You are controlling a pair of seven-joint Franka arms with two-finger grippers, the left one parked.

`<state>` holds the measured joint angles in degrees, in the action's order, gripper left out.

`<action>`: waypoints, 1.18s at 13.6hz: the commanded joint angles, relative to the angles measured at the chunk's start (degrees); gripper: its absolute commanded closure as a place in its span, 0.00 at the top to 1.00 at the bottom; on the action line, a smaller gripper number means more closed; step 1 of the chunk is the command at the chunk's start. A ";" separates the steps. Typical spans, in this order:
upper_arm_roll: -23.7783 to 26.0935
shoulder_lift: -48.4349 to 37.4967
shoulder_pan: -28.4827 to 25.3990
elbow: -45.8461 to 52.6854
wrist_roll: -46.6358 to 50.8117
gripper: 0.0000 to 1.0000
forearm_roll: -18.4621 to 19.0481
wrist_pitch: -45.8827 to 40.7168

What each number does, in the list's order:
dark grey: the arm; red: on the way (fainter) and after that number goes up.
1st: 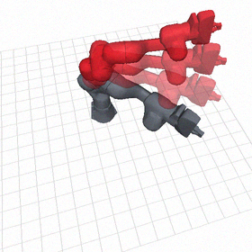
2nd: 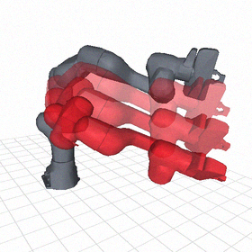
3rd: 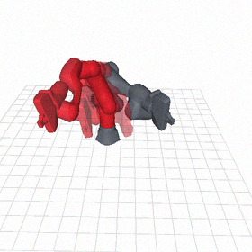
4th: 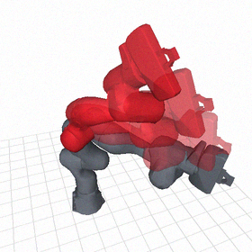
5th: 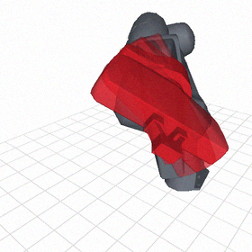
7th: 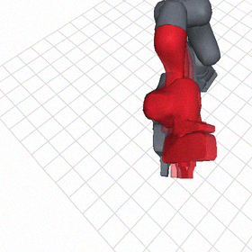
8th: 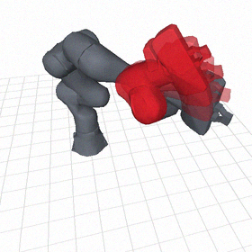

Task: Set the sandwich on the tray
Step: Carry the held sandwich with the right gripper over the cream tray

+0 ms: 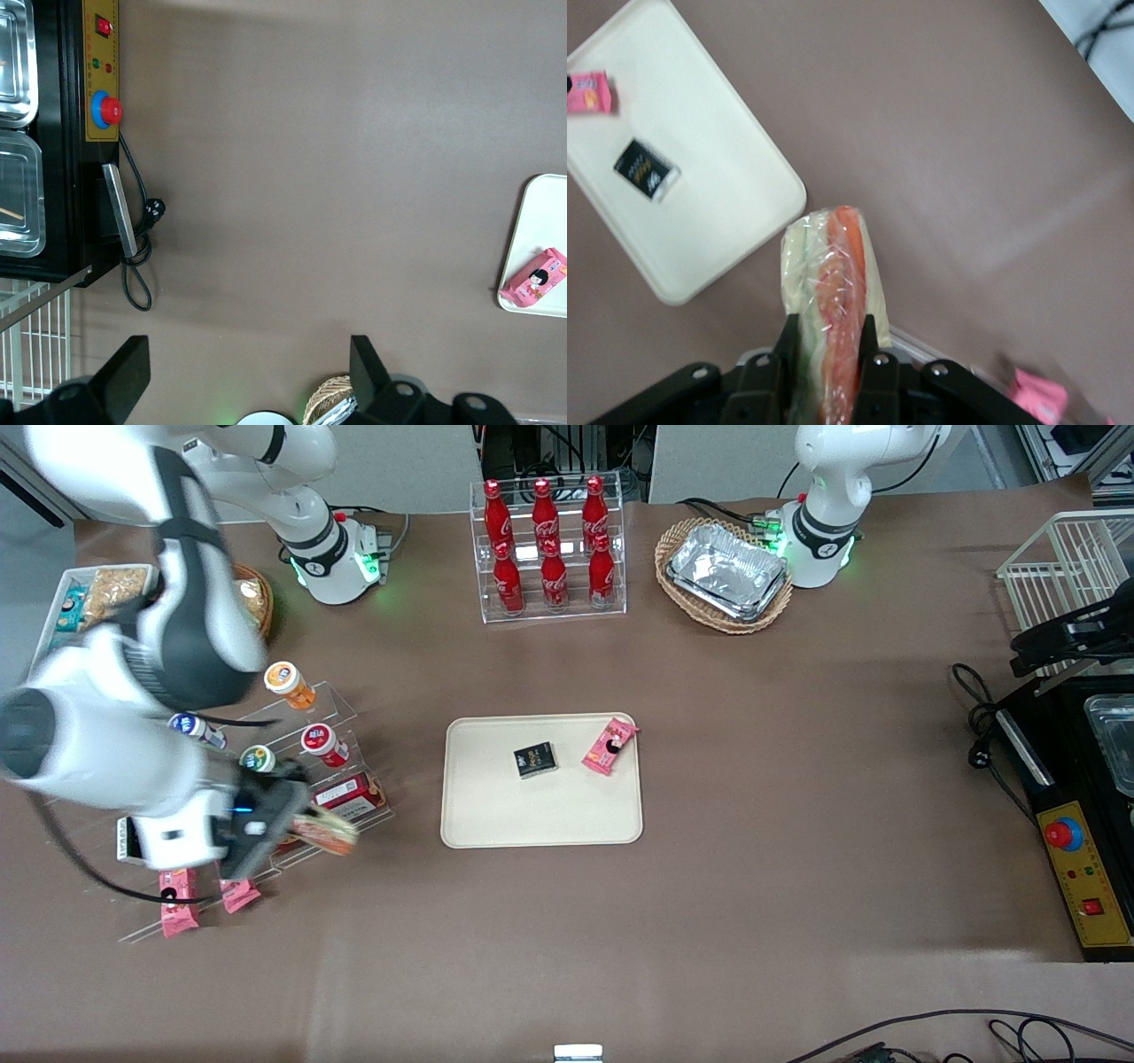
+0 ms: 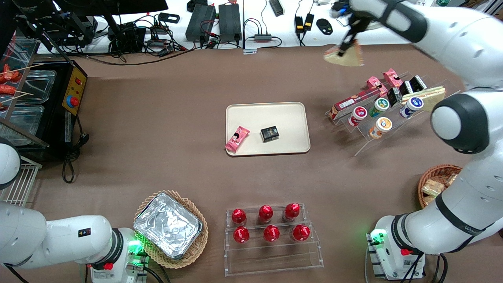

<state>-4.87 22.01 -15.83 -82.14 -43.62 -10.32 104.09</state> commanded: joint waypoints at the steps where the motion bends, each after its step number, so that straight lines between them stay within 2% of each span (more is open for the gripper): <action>1: -0.66 5.75 -6.56 0.84 4.67 0.30 0.39 7.60; 4: -0.66 9.79 -11.75 0.84 9.94 0.30 0.21 13.49; 10: -0.75 17.26 -22.03 0.14 10.40 0.30 0.21 23.07; 13: -0.66 20.25 -24.94 0.05 10.40 0.31 0.12 24.67; 14: -0.75 20.87 -25.82 0.05 10.40 0.38 0.21 25.71; 16: -0.75 22.54 -26.35 0.05 10.31 0.38 0.39 27.74</action>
<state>-4.97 42.58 -41.29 -82.74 -33.63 -10.32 129.27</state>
